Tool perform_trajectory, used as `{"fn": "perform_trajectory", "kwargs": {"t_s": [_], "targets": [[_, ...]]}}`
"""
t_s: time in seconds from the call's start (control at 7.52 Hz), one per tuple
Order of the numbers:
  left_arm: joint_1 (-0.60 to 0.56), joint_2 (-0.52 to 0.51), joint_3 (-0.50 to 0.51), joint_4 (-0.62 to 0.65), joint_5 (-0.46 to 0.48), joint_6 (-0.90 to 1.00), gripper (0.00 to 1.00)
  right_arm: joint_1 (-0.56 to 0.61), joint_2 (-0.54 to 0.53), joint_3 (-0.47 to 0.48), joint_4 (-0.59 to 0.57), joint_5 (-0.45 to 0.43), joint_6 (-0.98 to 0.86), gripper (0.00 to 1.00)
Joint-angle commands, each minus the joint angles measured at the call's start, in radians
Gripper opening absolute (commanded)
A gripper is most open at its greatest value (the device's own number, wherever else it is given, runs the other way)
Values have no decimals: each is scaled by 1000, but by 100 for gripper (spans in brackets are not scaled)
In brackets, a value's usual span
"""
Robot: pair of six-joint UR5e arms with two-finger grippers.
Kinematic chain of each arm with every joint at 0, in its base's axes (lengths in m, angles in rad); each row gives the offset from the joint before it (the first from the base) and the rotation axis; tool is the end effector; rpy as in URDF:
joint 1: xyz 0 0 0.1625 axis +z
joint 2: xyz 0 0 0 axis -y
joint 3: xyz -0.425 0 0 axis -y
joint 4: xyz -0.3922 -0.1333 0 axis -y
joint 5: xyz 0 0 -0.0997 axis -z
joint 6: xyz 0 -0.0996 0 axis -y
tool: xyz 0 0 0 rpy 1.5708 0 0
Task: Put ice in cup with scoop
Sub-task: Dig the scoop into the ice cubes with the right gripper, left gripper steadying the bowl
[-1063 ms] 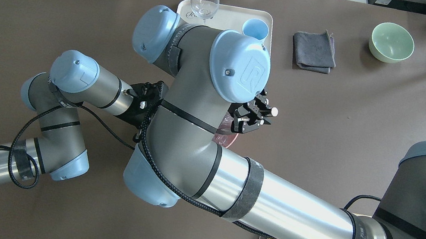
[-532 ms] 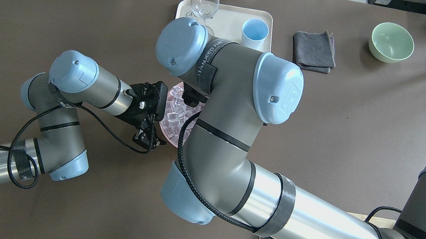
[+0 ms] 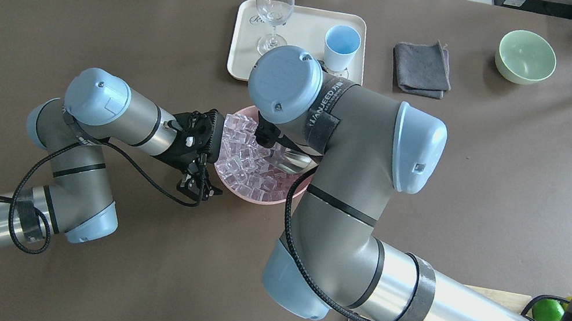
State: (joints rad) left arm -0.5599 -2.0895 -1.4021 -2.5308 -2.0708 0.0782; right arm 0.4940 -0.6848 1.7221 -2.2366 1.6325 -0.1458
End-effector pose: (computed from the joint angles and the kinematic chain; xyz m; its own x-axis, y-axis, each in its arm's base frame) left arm 0.5386 -0.4386 0.3233 0.0563 0.9973 -0.0478 -0.2235 0.0592 0.9729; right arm -0.5187 -0.4238 0.1501 0.3295 -0.9441 0.0041 0.8776 0.3079 0.3675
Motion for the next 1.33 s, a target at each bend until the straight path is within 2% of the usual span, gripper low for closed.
{"fn": "perform_trajectory", "kwargs": {"t_s": [0.0,0.4,0.93,1.2], "targets": [[0,0,0,0,0,0,99,0,-111,25,202,18,41,0],[0,2,0,0,0,0,99,0,-180,37,319,38,119,0],[0,3,0,-8,0,0,99,0,-191,53,397,93,172,0],[0,2,0,-8,0,0,99,0,-260,89,515,118,219,0]]}}
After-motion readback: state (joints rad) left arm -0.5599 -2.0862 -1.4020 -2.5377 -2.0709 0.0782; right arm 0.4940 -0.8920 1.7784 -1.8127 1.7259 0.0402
